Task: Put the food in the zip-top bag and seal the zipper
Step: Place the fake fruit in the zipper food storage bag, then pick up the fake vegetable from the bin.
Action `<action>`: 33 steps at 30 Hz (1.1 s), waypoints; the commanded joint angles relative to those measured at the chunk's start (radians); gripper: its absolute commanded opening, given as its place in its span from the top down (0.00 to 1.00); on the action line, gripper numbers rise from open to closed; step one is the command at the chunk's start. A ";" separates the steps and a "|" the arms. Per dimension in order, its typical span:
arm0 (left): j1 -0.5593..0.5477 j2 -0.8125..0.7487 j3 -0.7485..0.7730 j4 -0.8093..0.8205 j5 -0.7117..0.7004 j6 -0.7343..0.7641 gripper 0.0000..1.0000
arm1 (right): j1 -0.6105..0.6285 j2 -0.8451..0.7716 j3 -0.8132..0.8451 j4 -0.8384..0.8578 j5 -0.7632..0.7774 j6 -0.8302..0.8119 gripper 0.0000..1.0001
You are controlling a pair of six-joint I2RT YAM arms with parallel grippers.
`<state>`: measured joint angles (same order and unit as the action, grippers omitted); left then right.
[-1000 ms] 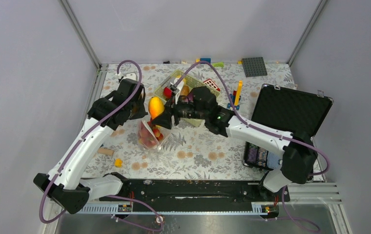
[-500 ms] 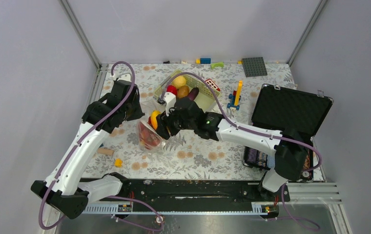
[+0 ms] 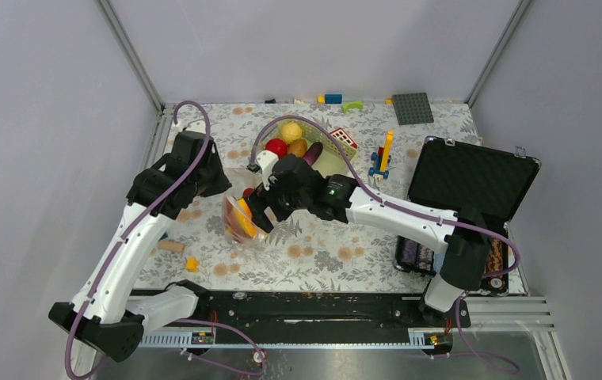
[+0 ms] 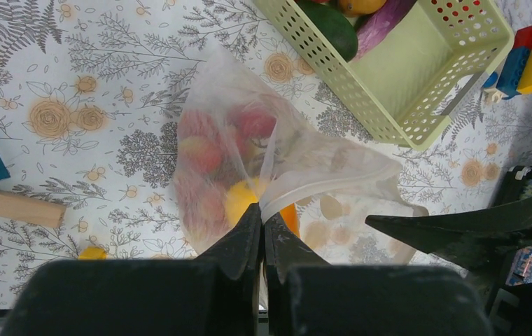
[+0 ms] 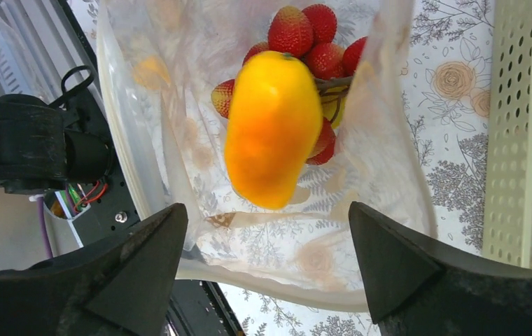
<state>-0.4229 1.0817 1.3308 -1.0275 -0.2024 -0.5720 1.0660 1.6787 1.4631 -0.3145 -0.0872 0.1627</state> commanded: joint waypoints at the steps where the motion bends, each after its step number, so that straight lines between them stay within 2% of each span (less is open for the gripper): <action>1: 0.029 -0.042 -0.003 0.060 0.014 0.008 1.00 | 0.005 -0.081 0.037 -0.012 0.034 -0.081 0.04; 3: 0.040 -0.055 -0.007 0.060 0.002 0.006 1.00 | 0.003 -0.106 0.023 0.007 0.069 -0.092 0.01; 8: 0.064 -0.091 -0.007 0.059 -0.045 0.004 1.00 | -0.028 -0.125 -0.001 0.053 0.253 -0.064 0.00; 13: 0.121 -0.134 -0.006 0.057 -0.072 0.001 1.00 | -0.163 -0.118 0.013 0.056 0.244 0.110 0.00; 16: 0.145 -0.149 -0.008 0.057 -0.077 -0.003 1.00 | -0.246 -0.090 0.019 0.053 0.315 0.264 0.00; 19: 0.154 -0.158 -0.018 0.062 -0.083 -0.010 1.00 | -0.305 -0.043 0.033 0.055 0.352 0.380 0.00; 27: 0.197 -0.127 -0.057 0.086 -0.073 -0.022 1.00 | -0.386 0.160 0.143 0.080 0.402 0.521 0.00; 33: 0.242 -0.091 -0.063 0.087 0.008 -0.025 1.00 | -0.424 0.309 0.198 0.154 0.442 0.659 0.00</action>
<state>-0.1970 0.9859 1.2652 -1.0134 -0.2394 -0.5846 0.6693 1.9213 1.5856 -0.2348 0.2909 0.6880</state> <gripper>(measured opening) 0.013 0.994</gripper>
